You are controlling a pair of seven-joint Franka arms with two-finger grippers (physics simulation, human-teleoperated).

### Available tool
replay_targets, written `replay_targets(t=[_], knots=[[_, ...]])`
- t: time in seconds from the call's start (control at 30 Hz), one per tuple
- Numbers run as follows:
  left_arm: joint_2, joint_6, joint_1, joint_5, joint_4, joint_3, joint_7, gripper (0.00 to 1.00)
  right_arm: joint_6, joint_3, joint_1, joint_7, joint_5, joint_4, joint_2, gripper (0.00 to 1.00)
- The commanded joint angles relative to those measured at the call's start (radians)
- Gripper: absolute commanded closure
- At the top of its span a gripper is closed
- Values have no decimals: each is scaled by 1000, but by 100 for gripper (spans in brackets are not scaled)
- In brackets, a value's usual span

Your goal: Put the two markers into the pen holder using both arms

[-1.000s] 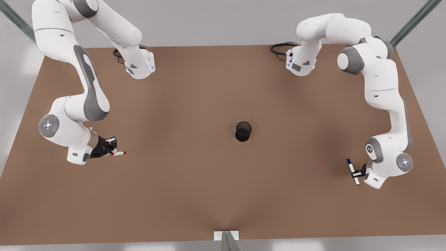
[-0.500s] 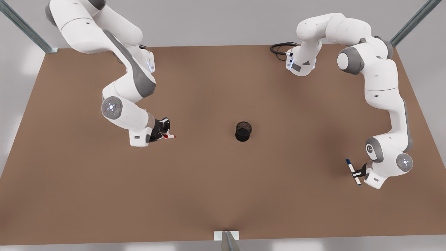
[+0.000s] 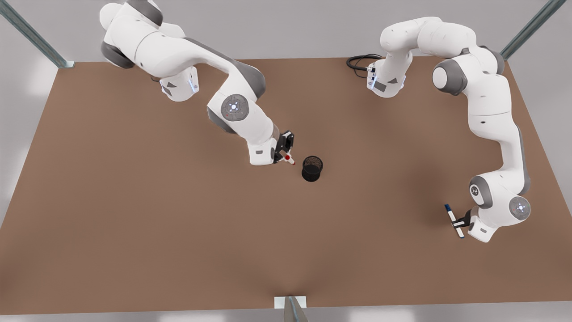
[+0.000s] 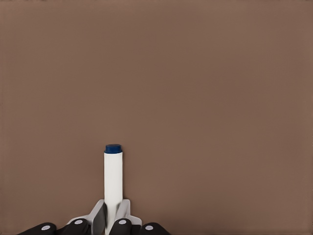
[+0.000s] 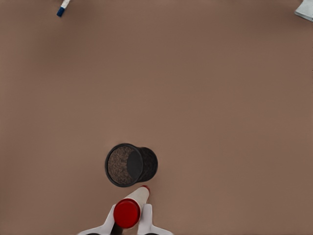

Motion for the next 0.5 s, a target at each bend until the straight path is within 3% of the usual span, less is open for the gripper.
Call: replay_targets(t=[0.0,0.23,0.47], knots=[[-13,-1,-3,-2,1,0,6,71,-4,-54,83,567,-57,65,22,79],[-62,-1,-29,-1,1,-5,132,71,10,-194,274,621,-83,84,57,79],[-125,-4,-77,-9,-15,-64,345,71,56,-197,332,684,-213,78,132,79]])
